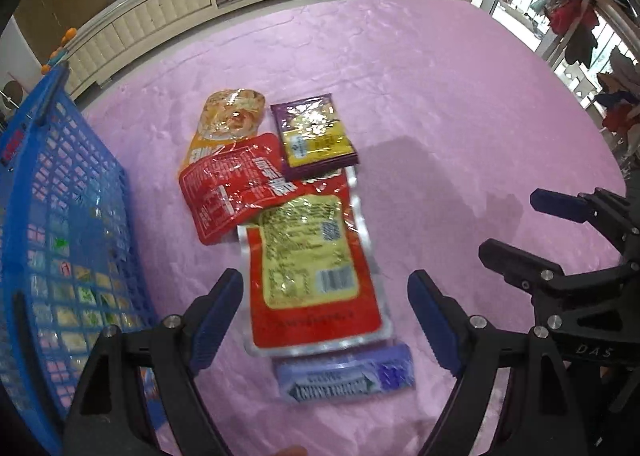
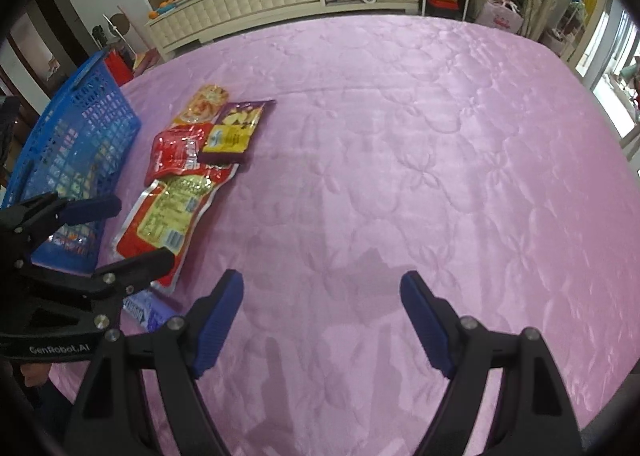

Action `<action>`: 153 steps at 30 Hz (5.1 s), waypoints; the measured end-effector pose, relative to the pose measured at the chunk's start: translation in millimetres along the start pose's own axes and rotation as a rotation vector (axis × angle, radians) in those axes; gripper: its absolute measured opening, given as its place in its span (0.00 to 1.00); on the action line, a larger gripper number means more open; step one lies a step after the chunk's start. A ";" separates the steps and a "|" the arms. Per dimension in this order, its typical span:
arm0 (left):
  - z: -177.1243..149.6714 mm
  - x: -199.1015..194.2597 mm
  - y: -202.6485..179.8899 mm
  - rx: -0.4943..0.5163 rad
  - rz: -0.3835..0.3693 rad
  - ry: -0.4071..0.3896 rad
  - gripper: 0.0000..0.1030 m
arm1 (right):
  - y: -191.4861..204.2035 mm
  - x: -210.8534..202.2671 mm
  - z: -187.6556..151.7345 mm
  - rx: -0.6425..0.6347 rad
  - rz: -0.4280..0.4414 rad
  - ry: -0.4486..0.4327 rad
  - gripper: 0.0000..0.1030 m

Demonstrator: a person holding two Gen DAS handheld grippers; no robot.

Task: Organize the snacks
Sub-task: 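Lower the left gripper onto the large red-and-yellow pouch and close it, then lift the red-and-yellow pouch with the left gripper over the blue basket, then drop the pouch into the basket with the left gripper while the right gripper grasps the red packet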

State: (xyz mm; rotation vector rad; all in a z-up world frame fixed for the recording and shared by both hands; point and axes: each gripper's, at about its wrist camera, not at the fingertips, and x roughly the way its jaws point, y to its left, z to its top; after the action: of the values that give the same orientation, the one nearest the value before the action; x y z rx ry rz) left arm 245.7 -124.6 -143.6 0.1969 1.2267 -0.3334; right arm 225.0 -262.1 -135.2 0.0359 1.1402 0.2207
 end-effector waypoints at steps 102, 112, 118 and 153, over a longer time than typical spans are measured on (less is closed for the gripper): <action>-26.5 -133.6 54.7 -0.148 0.030 -0.269 0.31 | 69.5 -32.6 59.8 -0.195 0.080 -0.034 0.82; -49.0 -137.5 109.6 -0.289 0.112 -0.259 0.31 | 142.3 5.5 63.8 -0.477 0.111 0.013 0.82; -58.5 -122.8 145.2 -0.368 0.146 -0.207 0.32 | 155.0 31.7 62.8 -0.525 0.105 0.042 0.82; -66.4 -85.1 176.0 -0.409 0.181 -0.115 0.56 | 168.2 59.3 52.6 -0.665 0.145 0.085 0.44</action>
State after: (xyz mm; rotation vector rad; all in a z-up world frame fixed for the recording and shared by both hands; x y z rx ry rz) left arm 223.7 73.7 -90.6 -0.0641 1.1276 0.0656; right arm 269.8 -81.8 -142.7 -0.4837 1.1020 0.7261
